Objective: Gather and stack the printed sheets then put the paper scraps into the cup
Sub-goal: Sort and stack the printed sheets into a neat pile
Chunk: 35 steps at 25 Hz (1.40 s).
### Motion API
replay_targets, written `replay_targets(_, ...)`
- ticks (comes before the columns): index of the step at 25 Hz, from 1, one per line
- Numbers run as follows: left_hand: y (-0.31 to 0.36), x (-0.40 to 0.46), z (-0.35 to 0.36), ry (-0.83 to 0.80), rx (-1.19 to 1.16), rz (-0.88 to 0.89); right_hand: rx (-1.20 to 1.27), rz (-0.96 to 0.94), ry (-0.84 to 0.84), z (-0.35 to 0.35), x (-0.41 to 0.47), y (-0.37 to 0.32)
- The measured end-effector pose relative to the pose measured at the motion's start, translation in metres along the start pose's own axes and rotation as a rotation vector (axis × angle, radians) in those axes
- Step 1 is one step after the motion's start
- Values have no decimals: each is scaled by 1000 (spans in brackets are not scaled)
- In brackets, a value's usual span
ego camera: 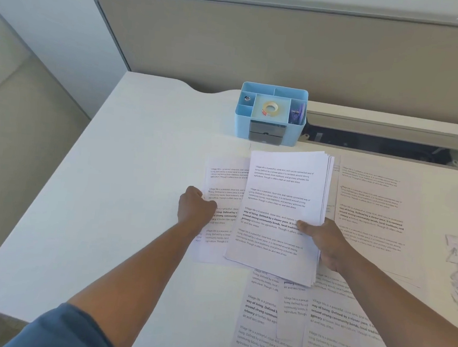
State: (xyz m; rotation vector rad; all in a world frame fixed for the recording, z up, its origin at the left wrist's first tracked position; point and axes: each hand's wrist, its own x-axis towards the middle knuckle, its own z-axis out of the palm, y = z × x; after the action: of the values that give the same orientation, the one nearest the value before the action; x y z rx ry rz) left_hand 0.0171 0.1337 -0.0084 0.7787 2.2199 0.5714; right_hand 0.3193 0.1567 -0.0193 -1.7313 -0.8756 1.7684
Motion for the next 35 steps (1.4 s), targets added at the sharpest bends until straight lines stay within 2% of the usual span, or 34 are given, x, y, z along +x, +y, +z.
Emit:
replay_targets(9,-2,9,4,-59,-231,-141,-39,-10,24,3,1,5)
replay_targets(12,-4,7,11,-32,-285,-131,-46,-13,21,3,2,5)
replay_targets(14,-4,2,14,66,-231,-88,-45,-14,24,2,3,6)
replay_targets(16,-5,-4,16,135,-69,-36,-37,-13,26,1,3,8)
replay_targets(18,-5,-10,16,84,47,-6,-39,-14,30,1,4,9)
replay_targets(25,9,-4,6,-19,-94,-119,-44,-12,22,1,4,8)
replay_targets(31,16,-9,6,-57,35,-127,-55,-8,29,0,4,9)
replay_targets(35,12,-4,5,-92,-251,-87,-49,-3,32,1,4,8)
